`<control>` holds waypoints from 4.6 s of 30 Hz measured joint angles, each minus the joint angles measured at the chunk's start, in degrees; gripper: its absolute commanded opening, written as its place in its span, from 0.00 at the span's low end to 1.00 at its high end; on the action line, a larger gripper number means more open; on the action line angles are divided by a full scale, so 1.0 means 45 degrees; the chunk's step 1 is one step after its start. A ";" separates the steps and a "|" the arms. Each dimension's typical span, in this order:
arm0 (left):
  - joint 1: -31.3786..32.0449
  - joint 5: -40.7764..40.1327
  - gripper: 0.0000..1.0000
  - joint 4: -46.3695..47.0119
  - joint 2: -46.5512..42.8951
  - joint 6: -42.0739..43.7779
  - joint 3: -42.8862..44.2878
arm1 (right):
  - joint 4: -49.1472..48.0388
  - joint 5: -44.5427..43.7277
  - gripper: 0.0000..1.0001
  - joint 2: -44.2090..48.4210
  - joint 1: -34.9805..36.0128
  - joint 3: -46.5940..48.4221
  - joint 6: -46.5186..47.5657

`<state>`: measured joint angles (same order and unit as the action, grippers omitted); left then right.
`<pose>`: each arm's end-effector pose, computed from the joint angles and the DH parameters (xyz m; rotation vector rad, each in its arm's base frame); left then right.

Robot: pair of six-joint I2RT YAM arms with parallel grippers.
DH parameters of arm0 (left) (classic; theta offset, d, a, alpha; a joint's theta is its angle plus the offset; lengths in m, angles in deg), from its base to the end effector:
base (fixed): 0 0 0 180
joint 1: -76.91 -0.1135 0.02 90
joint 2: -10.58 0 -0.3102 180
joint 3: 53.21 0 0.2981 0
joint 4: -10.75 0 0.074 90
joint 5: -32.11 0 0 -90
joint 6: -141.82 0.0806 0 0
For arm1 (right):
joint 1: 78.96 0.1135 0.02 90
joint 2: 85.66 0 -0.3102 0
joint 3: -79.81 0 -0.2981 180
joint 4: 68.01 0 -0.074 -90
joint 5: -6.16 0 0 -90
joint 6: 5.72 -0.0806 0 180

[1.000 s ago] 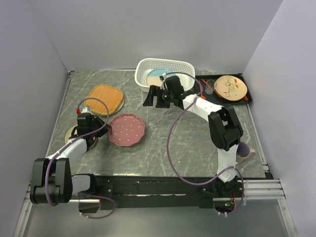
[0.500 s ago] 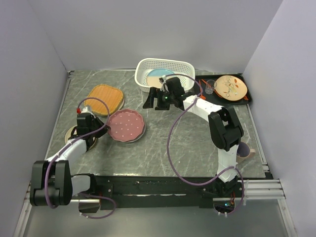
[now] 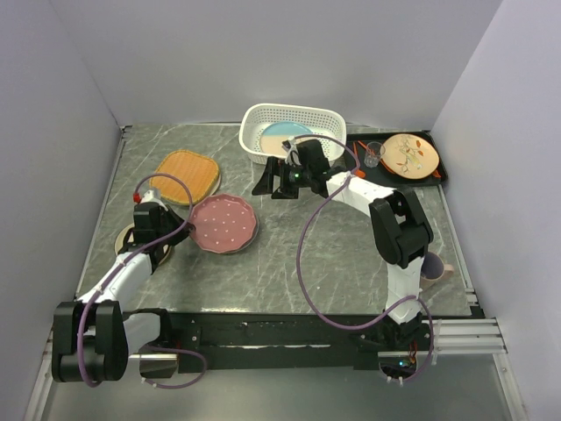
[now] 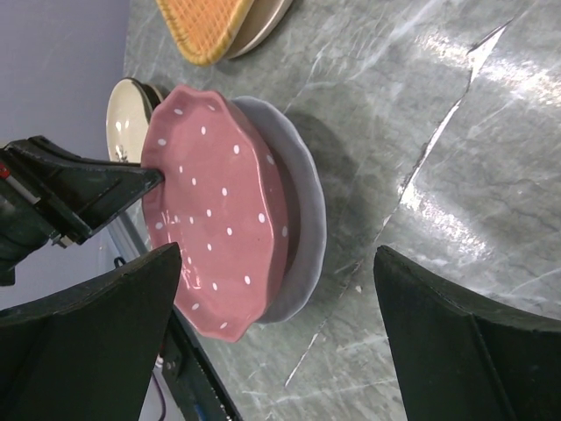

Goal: Place the plates into the plastic bin on the countertop
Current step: Pick up the plate at the center of the board, then place the plate in the plastic bin.

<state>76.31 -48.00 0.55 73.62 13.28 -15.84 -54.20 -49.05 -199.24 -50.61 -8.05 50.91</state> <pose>0.2725 -0.0110 0.1710 -0.6571 2.1442 -0.5555 0.4499 0.2950 0.2079 -0.2742 2.3329 1.2394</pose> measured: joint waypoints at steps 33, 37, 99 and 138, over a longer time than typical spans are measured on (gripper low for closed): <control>0.0287 0.1972 0.01 0.2268 0.0442 -0.0695 -0.0010 | -0.2035 0.2973 0.79 -0.0199 0.0039 -0.0330 -0.1161; 0.0486 0.2050 0.01 0.2317 0.0578 -0.0729 -0.0010 | -0.1948 0.3254 0.77 -0.0408 0.0121 -0.0262 -0.1171; 0.0719 0.2059 0.99 0.2866 -0.0102 -0.1117 0.0665 | -0.1515 0.3609 0.00 -0.1200 0.0452 0.0199 -0.0991; 0.0738 0.1579 0.99 0.2783 -0.0763 -0.0918 0.0563 | -0.0413 0.1564 0.00 -0.2875 -0.2686 0.5897 -0.2089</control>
<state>79.64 -40.89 13.07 70.19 9.15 -13.30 -56.06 -42.01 -212.18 -62.69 18.49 41.51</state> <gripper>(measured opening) 0.993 0.334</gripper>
